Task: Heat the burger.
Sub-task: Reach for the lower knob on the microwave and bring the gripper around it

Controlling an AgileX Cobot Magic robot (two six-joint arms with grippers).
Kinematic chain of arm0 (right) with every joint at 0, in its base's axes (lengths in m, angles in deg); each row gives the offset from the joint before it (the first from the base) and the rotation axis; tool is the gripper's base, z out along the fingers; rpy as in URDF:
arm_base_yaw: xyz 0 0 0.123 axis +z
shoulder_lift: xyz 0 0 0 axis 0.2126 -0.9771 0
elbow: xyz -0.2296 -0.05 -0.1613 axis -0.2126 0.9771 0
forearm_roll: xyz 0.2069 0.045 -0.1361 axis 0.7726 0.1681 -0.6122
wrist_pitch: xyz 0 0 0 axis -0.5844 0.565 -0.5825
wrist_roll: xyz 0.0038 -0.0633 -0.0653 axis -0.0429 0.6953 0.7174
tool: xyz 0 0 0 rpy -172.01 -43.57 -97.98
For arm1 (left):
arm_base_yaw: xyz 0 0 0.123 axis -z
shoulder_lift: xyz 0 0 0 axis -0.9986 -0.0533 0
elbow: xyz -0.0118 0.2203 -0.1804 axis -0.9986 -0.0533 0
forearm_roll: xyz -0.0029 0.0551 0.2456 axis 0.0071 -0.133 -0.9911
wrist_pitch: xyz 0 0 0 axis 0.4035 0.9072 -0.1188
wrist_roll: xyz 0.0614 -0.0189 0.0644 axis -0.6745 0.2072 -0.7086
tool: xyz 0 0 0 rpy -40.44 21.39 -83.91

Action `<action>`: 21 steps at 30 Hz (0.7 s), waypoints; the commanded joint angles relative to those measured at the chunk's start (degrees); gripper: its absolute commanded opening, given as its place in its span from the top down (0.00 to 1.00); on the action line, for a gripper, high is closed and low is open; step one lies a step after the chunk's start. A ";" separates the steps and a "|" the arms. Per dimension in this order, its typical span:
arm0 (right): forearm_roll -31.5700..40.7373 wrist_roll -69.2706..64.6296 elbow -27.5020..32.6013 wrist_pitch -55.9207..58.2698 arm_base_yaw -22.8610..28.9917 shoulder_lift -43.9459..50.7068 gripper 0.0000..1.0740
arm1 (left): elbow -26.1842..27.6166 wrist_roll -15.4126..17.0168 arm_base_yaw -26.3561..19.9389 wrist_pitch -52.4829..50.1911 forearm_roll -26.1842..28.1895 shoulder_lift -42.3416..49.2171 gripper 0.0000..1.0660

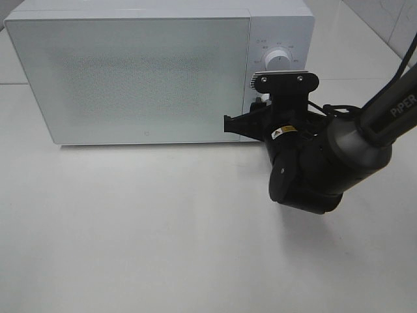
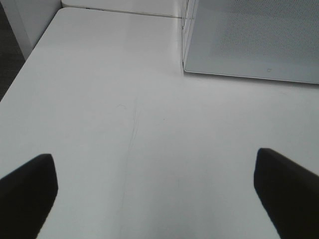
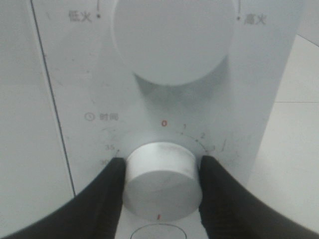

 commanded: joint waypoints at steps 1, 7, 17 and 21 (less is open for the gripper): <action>-3.61 0.00 -1.60 -5.96 -0.74 0.06 1.00 | -0.11 0.29 0.00 -0.80 0.17 0.86 0.06; -6.99 -6.13 -1.60 -5.67 -0.74 0.06 1.00 | -0.11 0.29 0.00 -0.80 0.17 0.86 0.06; -11.69 -33.58 -1.60 -5.50 -0.74 0.23 1.00 | -0.11 0.29 0.00 -0.80 0.17 0.86 0.06; -12.95 -45.95 -1.60 -5.27 -0.74 0.23 1.00 | -0.11 0.29 0.00 -0.80 0.17 0.86 0.06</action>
